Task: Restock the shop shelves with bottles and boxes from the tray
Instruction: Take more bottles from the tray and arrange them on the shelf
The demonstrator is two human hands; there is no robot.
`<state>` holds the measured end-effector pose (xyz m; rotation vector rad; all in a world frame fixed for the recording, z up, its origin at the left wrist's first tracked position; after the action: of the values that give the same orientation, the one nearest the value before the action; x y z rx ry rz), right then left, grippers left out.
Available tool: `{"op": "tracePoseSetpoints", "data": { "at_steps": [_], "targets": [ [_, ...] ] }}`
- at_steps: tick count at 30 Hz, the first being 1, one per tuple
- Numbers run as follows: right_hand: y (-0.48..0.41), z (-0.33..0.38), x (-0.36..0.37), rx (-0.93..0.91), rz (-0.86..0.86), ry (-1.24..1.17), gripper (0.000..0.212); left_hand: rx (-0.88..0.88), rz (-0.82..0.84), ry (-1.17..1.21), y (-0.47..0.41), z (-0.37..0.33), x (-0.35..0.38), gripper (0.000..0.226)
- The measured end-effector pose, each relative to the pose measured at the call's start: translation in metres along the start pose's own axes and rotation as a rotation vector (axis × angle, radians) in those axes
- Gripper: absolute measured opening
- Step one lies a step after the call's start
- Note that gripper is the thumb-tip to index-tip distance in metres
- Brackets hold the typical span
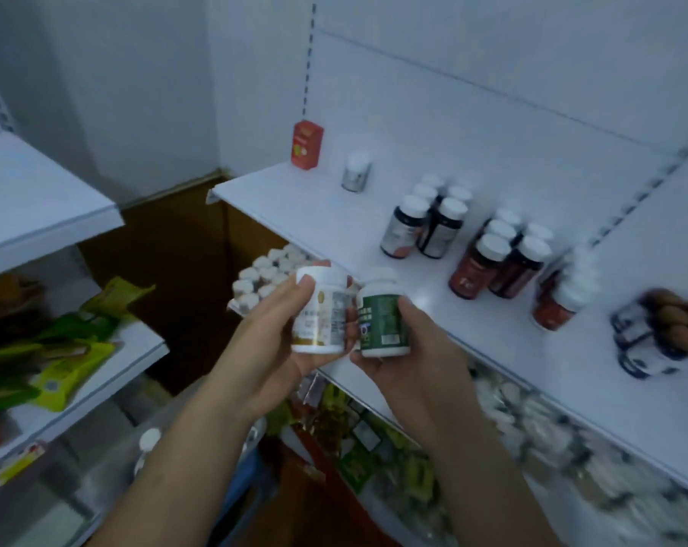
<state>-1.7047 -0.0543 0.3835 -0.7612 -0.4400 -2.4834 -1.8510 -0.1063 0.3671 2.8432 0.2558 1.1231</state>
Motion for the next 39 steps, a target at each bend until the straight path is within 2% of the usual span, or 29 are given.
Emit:
{"op": "tracePoseSetpoints", "data": {
  "at_steps": [7, 10, 13, 16, 21, 23, 25, 26, 28, 30, 34, 39],
  "targets": [
    [0.073, 0.065, -0.088, -0.245, -0.196, -0.141, 0.043, -0.206, 0.199, -0.074, -0.028, 0.067, 0.102, 0.046],
    [0.103, 0.089, -0.135, -0.332, -0.333, -0.026, 0.046, -0.289, 0.237, -0.106, -0.042, 0.098, 0.139, 0.046],
    [0.129, 0.111, -0.173, -0.344, -0.465, 0.058, 0.052, -0.316, 0.295, -0.192, -0.055, 0.126, 0.177, 0.052],
    [0.146, 0.127, -0.2, -0.365, -0.467, 0.004, 0.05, -0.331, 0.326, -0.232, -0.062, 0.151, 0.212, 0.05],
    [0.167, 0.158, -0.25, -0.454, -0.417, -0.027, 0.034, -0.377, 0.333, -0.256, -0.068, 0.194, 0.261, 0.05],
    [0.179, 0.18, -0.286, -0.516, -0.513, 0.111, 0.024, -0.381, 0.333, -0.235, -0.07, 0.211, 0.28, 0.051],
    [0.191, 0.207, -0.331, -0.557, -0.735, 0.487, 0.021, -0.357, 0.338, -0.249, -0.071, 0.226, 0.299, 0.048],
    [0.195, 0.22, -0.354, -0.563, -0.835, 0.676, 0.025, -0.343, 0.334, -0.266, -0.072, 0.233, 0.309, 0.047],
    [0.194, 0.239, -0.397, -0.558, -0.924, 0.891, 0.038, -0.325, 0.312, -0.297, -0.075, 0.247, 0.326, 0.045],
    [0.186, 0.248, -0.434, -0.521, -0.916, 0.978, 0.047, -0.312, 0.295, -0.311, -0.077, 0.26, 0.34, 0.043],
    [0.167, 0.253, -0.475, -0.439, -0.844, 1.056, 0.051, -0.3, 0.281, -0.31, -0.083, 0.282, 0.362, 0.041],
    [0.158, 0.255, -0.498, -0.486, -0.794, 1.066, 0.051, -0.286, 0.255, -0.338, -0.087, 0.3, 0.378, 0.04]
  ]
}}
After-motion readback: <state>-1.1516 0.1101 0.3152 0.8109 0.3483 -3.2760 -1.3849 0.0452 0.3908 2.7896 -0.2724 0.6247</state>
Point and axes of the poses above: each hand's wrist, its own y-axis away from the middle knuckle, its own x-axis out of the palm, z = x × y, the point moved 5 cm from there along -y, towards the middle knuckle, and after that the axes turned 4 degrees about -x, right-handed, at the moved point
